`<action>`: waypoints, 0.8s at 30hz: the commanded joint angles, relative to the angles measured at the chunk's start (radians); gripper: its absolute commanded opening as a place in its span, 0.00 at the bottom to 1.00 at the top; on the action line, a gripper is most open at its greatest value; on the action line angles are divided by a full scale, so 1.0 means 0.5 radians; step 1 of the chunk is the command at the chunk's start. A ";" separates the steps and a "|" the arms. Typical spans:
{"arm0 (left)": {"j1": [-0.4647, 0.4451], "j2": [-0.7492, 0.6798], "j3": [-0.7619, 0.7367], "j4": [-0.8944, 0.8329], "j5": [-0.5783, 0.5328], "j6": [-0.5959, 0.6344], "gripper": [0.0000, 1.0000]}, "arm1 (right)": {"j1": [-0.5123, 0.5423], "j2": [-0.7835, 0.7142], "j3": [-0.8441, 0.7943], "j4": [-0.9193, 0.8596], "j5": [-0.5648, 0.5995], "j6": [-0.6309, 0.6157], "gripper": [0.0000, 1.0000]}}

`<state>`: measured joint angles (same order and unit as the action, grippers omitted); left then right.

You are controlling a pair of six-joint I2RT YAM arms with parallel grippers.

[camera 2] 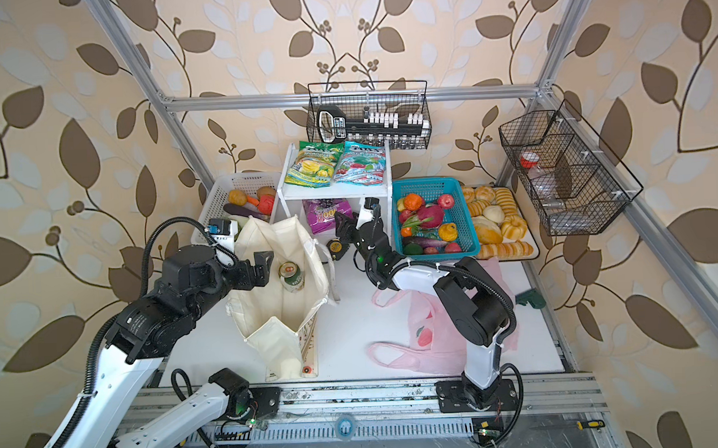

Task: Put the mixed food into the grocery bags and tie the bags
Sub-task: 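Release the handle and reach the right gripper to grasp the purple candy bag, then pull the purple candy bag out of the shelf with the right gripper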

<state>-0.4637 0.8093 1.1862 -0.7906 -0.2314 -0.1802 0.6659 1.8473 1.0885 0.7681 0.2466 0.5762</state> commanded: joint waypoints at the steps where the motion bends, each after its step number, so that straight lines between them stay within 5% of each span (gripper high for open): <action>1: 0.007 0.004 0.045 0.017 0.028 0.031 0.99 | -0.006 0.026 0.055 0.057 -0.087 -0.032 0.40; 7: 0.007 0.002 0.027 -0.008 0.011 0.017 0.99 | 0.006 -0.089 -0.025 -0.026 -0.024 0.005 0.00; 14: 0.007 -0.023 0.016 -0.020 0.003 0.003 0.99 | 0.079 -0.353 -0.236 -0.177 0.205 -0.004 0.00; 19: 0.007 -0.014 0.018 -0.011 0.012 0.011 0.99 | 0.062 -0.489 -0.374 -0.260 0.111 0.114 0.00; 21: 0.007 -0.007 0.016 -0.007 0.020 0.011 0.99 | 0.046 -0.520 -0.395 -0.291 0.055 0.157 0.11; 24: 0.007 0.000 0.023 -0.016 0.032 0.007 0.99 | 0.022 -0.541 -0.373 -0.331 0.001 0.182 0.44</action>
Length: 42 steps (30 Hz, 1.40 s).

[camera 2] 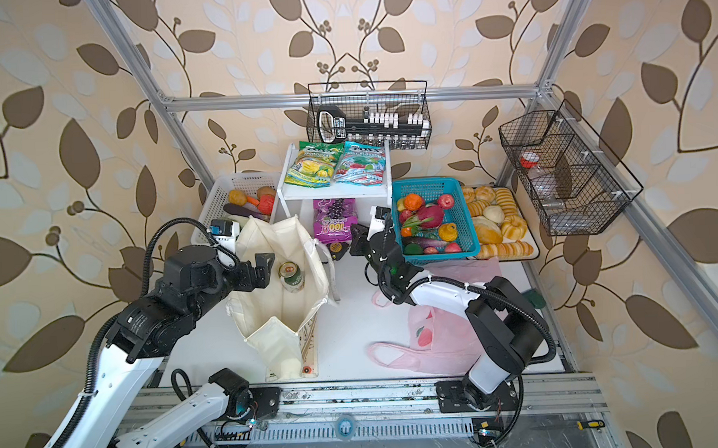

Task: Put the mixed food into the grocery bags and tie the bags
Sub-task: 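Pull the purple candy bag out of the shelf with the right gripper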

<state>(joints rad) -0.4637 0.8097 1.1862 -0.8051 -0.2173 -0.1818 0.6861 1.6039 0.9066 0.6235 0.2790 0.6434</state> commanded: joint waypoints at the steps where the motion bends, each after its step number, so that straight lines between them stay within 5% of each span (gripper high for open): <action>1: 0.008 0.000 0.018 0.012 0.003 0.008 0.99 | -0.031 -0.047 0.016 -0.076 -0.080 0.054 0.51; 13: 0.009 0.011 0.017 -0.007 0.030 -0.005 0.99 | -0.053 0.221 0.322 -0.227 -0.208 0.077 0.80; 17: 0.009 0.013 0.015 -0.013 0.025 -0.002 0.99 | -0.044 0.264 0.378 -0.324 -0.171 0.062 0.80; 20: 0.007 0.008 0.010 -0.017 0.027 -0.004 0.99 | -0.036 0.284 0.372 -0.363 -0.124 0.036 0.69; 21: 0.008 0.001 0.008 -0.019 0.018 -0.003 0.99 | -0.019 0.281 0.323 -0.344 -0.087 0.013 0.44; 22: 0.007 0.000 0.008 -0.022 0.015 -0.004 0.99 | -0.008 0.269 0.304 -0.342 -0.071 0.003 0.35; 27: 0.007 -0.017 0.051 -0.050 -0.004 0.001 0.99 | 0.001 0.185 0.279 -0.388 -0.071 -0.033 0.11; 31: 0.007 -0.035 0.108 -0.071 -0.029 0.002 0.99 | 0.015 0.095 0.294 -0.506 -0.132 -0.020 0.00; 42: 0.007 -0.043 0.219 -0.290 -0.491 -0.201 0.99 | 0.032 -0.388 0.190 -0.899 -0.337 0.209 0.00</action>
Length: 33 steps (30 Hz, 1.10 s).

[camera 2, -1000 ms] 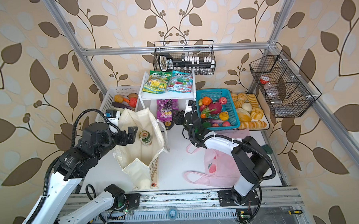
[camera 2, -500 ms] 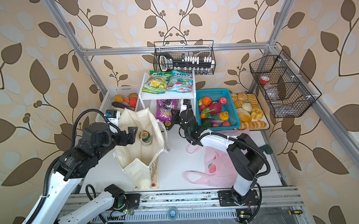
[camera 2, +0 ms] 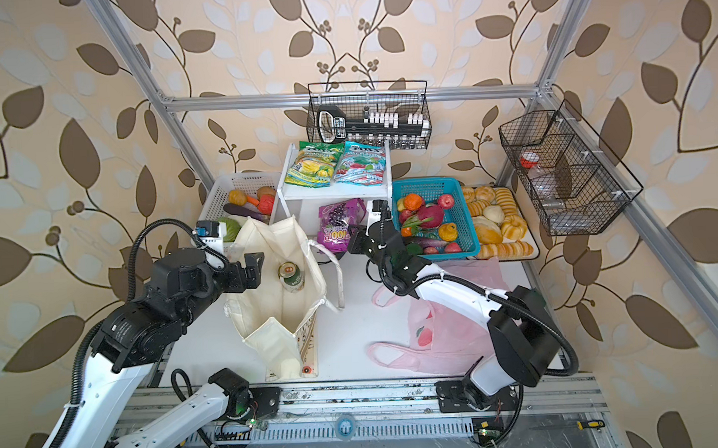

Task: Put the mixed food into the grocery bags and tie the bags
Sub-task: 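Pull the purple candy bag out of the shelf with the right gripper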

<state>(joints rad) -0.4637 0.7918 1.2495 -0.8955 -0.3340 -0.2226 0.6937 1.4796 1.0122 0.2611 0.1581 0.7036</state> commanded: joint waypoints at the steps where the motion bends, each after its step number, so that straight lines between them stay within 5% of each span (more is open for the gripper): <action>1: 0.007 -0.008 0.113 -0.142 -0.316 -0.137 0.99 | 0.015 -0.193 -0.016 -0.258 -0.096 0.118 0.00; 8: 0.009 -0.072 0.092 -0.249 -0.528 -0.192 0.99 | 0.022 -0.470 -0.024 -0.618 -0.126 0.184 0.00; 24: 0.007 -0.139 -0.003 -0.543 -0.315 -0.535 0.99 | 0.036 -0.807 0.388 -1.379 -0.255 -0.267 0.00; 33: 0.009 -0.120 -0.083 -0.633 -0.088 -0.698 0.91 | 0.388 -0.874 0.818 -1.550 -0.178 -0.362 0.00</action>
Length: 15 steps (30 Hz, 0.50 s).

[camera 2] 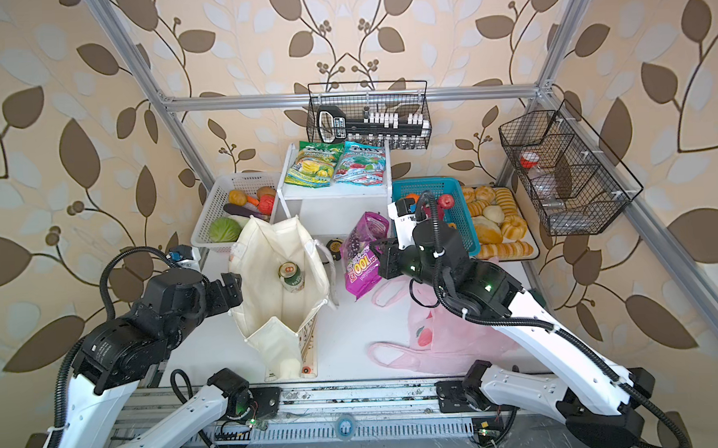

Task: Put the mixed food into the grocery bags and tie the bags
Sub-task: 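Pull the purple candy bag out of the shelf with the right gripper, then carry the purple candy bag over the tote and lower it inside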

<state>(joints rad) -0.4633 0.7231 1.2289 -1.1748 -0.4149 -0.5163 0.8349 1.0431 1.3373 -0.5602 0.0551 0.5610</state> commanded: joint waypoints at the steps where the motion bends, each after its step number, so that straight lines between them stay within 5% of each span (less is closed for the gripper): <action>1: 0.007 0.008 -0.066 -0.064 0.088 -0.121 0.88 | 0.159 0.026 0.224 0.093 0.045 -0.088 0.00; 15: 0.007 -0.071 -0.188 0.066 0.203 -0.097 0.27 | 0.429 0.809 0.740 0.206 0.014 -0.191 0.00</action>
<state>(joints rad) -0.4633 0.6975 1.1362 -1.1706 -0.3176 -0.5755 1.0328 1.4040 1.6115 -0.5323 0.0483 0.5026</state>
